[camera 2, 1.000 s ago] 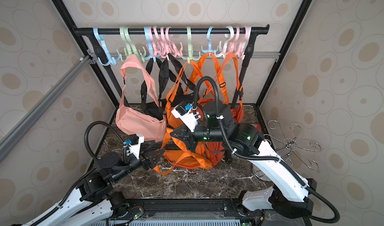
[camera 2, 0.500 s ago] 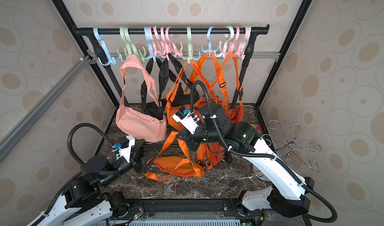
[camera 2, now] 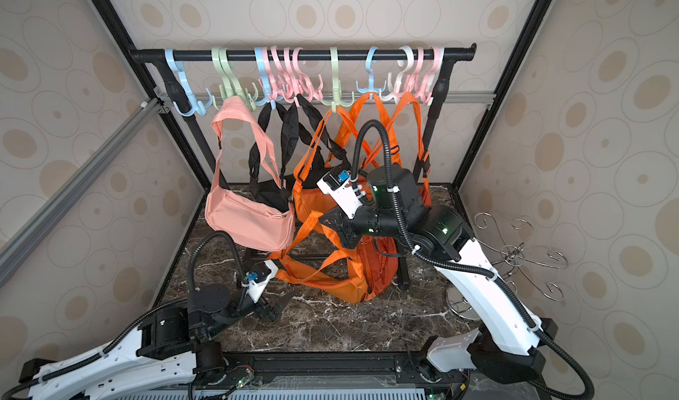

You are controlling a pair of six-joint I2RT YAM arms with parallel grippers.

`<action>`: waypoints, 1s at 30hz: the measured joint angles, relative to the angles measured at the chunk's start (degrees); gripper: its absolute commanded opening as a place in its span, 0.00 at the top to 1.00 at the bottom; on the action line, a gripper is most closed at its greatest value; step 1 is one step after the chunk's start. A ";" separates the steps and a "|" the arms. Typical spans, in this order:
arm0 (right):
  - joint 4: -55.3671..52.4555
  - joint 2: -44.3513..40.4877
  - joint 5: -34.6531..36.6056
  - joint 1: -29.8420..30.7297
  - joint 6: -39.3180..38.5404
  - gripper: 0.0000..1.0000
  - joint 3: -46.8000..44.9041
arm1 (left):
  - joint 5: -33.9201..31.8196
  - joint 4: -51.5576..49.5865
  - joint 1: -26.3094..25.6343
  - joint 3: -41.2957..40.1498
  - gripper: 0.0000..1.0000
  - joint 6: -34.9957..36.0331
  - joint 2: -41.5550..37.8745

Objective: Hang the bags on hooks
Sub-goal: Pick up the bag from the bag.

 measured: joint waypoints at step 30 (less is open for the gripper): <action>-2.45 -0.72 -11.15 -1.57 -0.20 1.00 2.51 | -16.02 24.96 -1.44 -2.12 0.00 15.91 13.05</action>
